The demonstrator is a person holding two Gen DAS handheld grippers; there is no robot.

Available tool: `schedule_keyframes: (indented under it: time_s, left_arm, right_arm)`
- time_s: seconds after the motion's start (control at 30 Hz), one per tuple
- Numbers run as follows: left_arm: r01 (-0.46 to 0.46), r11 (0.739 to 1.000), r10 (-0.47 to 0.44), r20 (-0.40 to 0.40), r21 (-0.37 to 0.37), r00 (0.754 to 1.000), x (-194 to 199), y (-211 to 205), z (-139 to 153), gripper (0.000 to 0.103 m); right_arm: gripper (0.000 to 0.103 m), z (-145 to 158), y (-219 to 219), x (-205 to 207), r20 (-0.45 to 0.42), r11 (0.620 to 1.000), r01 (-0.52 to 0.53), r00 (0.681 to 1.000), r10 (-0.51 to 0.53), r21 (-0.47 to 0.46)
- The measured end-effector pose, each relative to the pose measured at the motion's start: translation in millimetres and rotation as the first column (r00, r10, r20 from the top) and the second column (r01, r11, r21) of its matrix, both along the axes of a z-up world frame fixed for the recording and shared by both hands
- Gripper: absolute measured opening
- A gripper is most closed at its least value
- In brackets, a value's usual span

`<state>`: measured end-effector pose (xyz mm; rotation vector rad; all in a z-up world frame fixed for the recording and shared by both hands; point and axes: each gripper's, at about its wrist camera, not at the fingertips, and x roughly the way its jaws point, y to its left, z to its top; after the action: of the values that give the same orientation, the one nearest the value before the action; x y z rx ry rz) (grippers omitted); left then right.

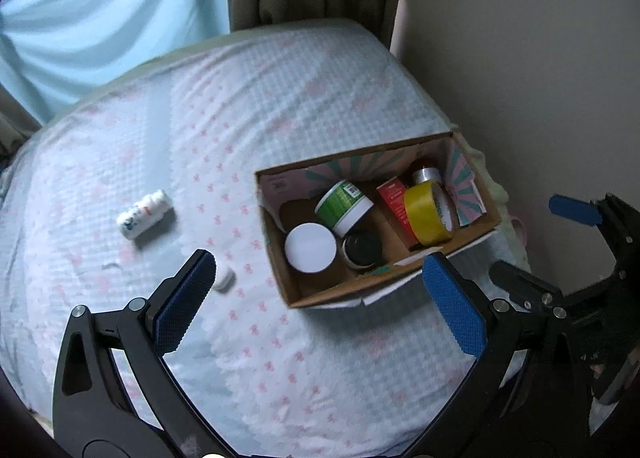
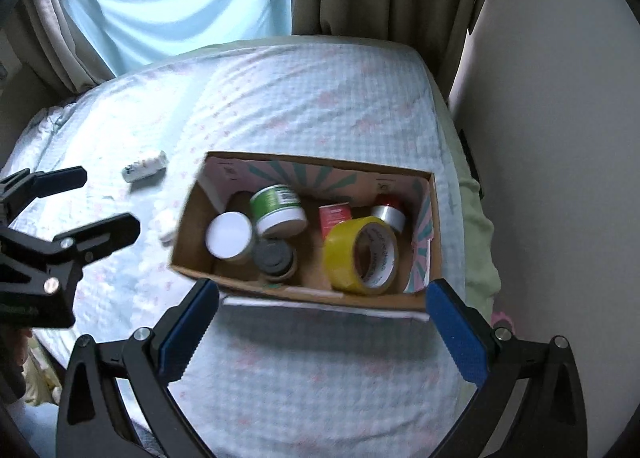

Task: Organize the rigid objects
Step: 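Lift both tools from the box and move toward the bottle and earbud case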

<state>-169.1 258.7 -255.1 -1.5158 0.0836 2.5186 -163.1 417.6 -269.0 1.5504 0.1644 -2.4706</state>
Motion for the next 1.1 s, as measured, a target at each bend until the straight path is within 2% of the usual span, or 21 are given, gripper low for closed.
schedule_keyframes:
  time_s: [0.13, 0.3, 0.5, 0.6, 0.7, 0.9, 1.1]
  left_arm:
    - [0.007, 1.0, -0.007, -0.032, 0.007, 0.999, 19.4, -28.4, 21.0, 0.103]
    - [0.033, 0.999, -0.031, -0.049, 0.036, 0.998, 39.8, -83.5, 43.5, 0.103]
    - [0.065, 0.997, -0.068, -0.107, -0.032, 0.992, 52.1, -158.7, 67.3, 0.103]
    - [0.076, 0.996, -0.083, -0.138, -0.051, 0.987, 51.0, -192.3, 75.0, 0.103]
    - [0.103, 0.993, -0.11, -0.158, -0.052, 0.981, 45.3, -225.9, 79.5, 0.103]
    - [0.163, 0.985, -0.168, -0.14, -0.047, 0.976, 19.3, -279.6, 79.4, 0.103]
    - [0.251, 0.966, -0.256, -0.081, -0.067, 0.963, -27.9, -299.4, 67.4, 0.103]
  right_arm:
    - [0.103, 18.9, -24.2, 28.9, -0.04, 0.999, 0.02, 0.999, -0.019, 0.027]
    - [0.103, 27.3, -62.6, 56.1, -0.032, 0.994, 0.097, 0.995, -0.095, 0.047]
    - [0.103, 31.2, -125.5, 73.2, -0.006, 0.984, 0.178, 0.984, -0.178, 0.018]
    - [0.103, 34.6, -154.9, 76.2, 0.001, 0.969, 0.247, 0.969, -0.248, 0.008]
    - [0.103, 36.8, -185.7, 75.4, 0.006, 0.956, 0.293, 0.956, -0.293, -0.018]
    - [0.103, 42.9, -236.0, 71.1, 0.023, 0.921, 0.38, 0.925, -0.379, -0.083]
    - [0.103, 31.8, -261.8, 60.4, 0.112, 0.846, 0.499, 0.866, -0.487, -0.185]
